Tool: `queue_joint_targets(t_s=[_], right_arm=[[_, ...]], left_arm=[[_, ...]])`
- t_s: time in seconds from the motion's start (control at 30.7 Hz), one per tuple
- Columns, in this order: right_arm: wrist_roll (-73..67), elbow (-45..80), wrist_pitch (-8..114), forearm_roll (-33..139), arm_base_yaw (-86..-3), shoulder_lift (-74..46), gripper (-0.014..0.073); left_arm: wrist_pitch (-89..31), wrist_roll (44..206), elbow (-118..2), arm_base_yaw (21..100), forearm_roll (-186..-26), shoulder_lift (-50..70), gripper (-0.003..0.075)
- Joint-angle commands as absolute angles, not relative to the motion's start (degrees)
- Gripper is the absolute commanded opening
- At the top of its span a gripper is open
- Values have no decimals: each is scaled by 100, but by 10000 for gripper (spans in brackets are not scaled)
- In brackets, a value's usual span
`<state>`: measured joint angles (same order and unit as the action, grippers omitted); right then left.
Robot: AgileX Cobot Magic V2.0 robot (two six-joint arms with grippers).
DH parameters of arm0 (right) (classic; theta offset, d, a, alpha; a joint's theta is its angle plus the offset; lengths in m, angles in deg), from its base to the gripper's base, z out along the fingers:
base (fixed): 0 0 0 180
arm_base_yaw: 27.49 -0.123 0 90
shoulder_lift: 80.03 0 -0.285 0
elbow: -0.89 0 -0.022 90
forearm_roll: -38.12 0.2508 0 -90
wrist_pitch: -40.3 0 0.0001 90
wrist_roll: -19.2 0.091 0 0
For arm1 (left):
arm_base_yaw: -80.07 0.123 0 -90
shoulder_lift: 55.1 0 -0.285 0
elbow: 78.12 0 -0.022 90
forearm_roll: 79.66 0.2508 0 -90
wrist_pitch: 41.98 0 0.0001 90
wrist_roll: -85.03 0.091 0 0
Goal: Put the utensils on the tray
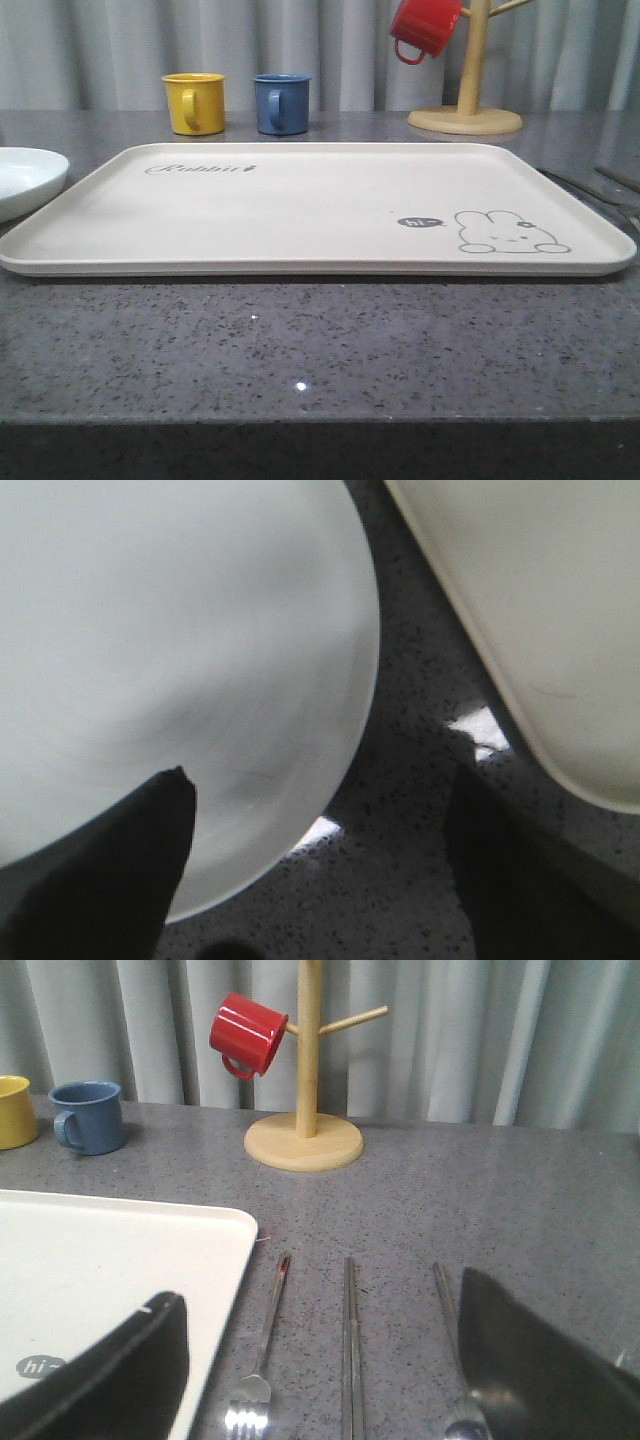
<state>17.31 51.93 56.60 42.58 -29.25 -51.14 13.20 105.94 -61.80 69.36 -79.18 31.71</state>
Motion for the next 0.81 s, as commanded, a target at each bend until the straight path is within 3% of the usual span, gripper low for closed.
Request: queue_joint_targets(t_s=[0.0, 0.26, 0.42, 0.78], right_arm=[[1698, 4969, 5253, 4258, -2889, -5035, 582], [1698, 4969, 5259, 4258, -2889, -5035, 582], [1698, 4969, 5259, 4258, -2889, -5035, 582], [1698, 4969, 5288, 4258, -2889, -5035, 582]], left_arm=[[1508, 10584, -6636, 6889, -7907, 3623, 438], [1569, 10584, -6714, 6889, -7907, 4025, 249], [1565, 10584, -6714, 6889, -7858, 4025, -5], [1566, 10559, -7434, 6527, -7715, 3542, -18]])
